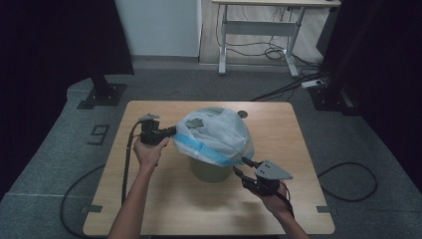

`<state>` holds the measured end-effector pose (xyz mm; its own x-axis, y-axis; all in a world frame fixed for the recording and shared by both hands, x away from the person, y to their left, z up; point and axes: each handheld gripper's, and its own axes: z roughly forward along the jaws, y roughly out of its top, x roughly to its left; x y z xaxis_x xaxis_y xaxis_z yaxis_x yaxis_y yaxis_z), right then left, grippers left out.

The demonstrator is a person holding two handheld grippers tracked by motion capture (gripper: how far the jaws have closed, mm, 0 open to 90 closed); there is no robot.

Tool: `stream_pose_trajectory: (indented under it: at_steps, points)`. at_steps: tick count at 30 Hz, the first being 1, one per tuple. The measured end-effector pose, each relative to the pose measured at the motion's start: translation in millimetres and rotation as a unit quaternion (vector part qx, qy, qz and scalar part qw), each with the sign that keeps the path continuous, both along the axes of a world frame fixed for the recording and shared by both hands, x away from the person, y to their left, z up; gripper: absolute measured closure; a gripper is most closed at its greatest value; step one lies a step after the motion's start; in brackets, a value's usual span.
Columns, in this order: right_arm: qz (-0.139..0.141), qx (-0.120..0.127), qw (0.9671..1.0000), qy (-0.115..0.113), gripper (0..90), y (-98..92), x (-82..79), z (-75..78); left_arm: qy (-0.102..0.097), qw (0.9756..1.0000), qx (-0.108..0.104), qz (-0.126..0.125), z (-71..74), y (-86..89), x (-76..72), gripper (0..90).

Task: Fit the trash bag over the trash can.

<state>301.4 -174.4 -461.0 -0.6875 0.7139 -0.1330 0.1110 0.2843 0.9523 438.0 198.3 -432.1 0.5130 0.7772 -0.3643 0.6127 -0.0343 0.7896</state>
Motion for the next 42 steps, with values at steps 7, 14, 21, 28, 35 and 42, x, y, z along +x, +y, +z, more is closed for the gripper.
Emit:
stream_pose_trajectory:
  at_steps: [7,14,21,28,35,42]
  points:
    - [0.001,-0.019,0.9998,-0.001,68.9,11.9,2.0,0.0,-0.002,1.0000,-0.002,-0.001,0.8,0.2,-0.6,88.8]
    - [0.011,-0.001,0.9999,0.010,88.6,8.2,4.6,-0.6,-0.004,1.0000,-0.002,-0.001,2.3,1.8,-2.0,88.8]
    - [0.045,0.028,0.9982,0.029,88.7,-2.3,3.7,-6.8,-0.003,1.0000,-0.005,-0.003,1.3,3.5,-3.2,88.8]
    - [0.068,0.030,0.9949,0.069,88.8,-4.7,5.5,-25.6,0.003,1.0000,-0.006,-0.003,-3.9,5.2,-4.2,88.8]
    - [0.086,0.030,0.9921,0.087,88.8,-0.9,8.5,-38.9,0.004,0.9999,-0.007,-0.014,-7.5,3.0,-7.8,88.9]
    - [0.109,0.006,0.9896,0.094,88.8,3.5,3.4,-48.4,0.004,0.9997,-0.004,-0.024,-7.1,5.1,-15.4,88.9]
